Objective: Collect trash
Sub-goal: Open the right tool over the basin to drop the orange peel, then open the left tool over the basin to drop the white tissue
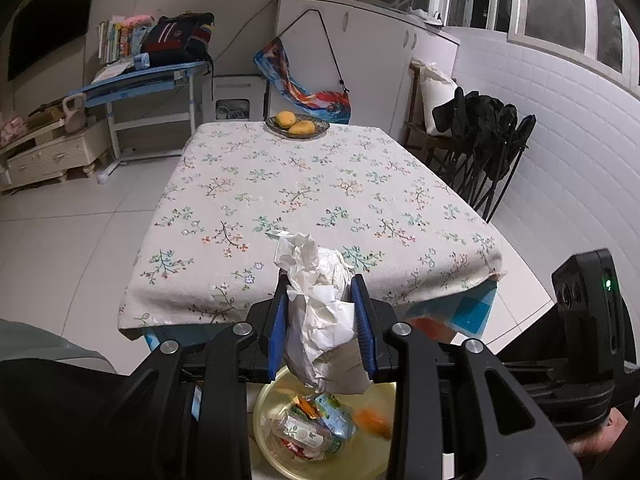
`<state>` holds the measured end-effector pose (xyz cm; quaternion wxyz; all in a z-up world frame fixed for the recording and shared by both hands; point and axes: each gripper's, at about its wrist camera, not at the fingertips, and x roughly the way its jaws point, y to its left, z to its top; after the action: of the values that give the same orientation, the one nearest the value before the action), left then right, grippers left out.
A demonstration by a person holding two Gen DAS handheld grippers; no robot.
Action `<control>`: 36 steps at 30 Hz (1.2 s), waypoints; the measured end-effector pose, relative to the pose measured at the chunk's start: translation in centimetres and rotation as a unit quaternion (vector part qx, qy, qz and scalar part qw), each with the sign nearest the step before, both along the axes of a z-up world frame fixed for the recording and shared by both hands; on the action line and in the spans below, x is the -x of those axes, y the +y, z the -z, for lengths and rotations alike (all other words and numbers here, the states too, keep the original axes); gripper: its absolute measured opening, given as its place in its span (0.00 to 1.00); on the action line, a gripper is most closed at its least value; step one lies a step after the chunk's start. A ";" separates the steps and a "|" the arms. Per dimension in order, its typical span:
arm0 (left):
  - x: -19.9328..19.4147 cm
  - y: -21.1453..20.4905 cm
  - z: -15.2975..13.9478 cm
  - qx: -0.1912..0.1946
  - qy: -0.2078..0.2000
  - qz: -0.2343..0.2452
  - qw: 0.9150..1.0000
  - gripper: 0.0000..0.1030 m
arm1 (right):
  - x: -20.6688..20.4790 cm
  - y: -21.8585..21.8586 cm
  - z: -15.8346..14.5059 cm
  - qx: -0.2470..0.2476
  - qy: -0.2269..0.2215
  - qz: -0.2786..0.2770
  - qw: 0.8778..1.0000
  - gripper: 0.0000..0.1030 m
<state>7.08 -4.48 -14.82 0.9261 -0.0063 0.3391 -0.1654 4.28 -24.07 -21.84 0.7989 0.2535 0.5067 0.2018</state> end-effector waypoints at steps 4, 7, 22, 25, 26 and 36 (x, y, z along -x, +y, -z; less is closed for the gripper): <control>0.2 -0.2 0.5 -0.003 0.005 0.004 1.000 0.29 | 0.1 -0.5 -0.2 -0.006 -0.004 0.013 1.000 0.37; 0.3 -0.5 0.9 -0.005 0.012 0.007 1.000 0.29 | 0.2 -0.7 -0.4 -0.007 -0.009 0.021 1.000 0.40; 1.3 -1.8 2.5 -0.022 0.033 0.032 0.999 0.29 | 0.6 -1.9 -1.7 -0.004 -0.050 0.067 0.997 0.53; 1.4 -1.9 2.9 -0.025 0.040 0.035 0.998 0.29 | 0.7 -2.1 -2.1 0.000 -0.061 0.074 0.995 0.55; 1.4 -2.0 3.0 -0.026 0.041 0.036 0.998 0.29 | 0.8 -2.1 -2.1 0.002 -0.064 0.076 0.995 0.55; 1.7 -2.4 3.6 -0.034 0.050 0.046 0.997 0.29 | 0.7 -2.2 -2.7 0.012 -0.081 0.082 0.993 0.58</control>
<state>5.35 -6.91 -18.39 0.8992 0.0323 0.3900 -0.1957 3.53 -26.28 -19.16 0.8542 0.2672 0.4203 0.1493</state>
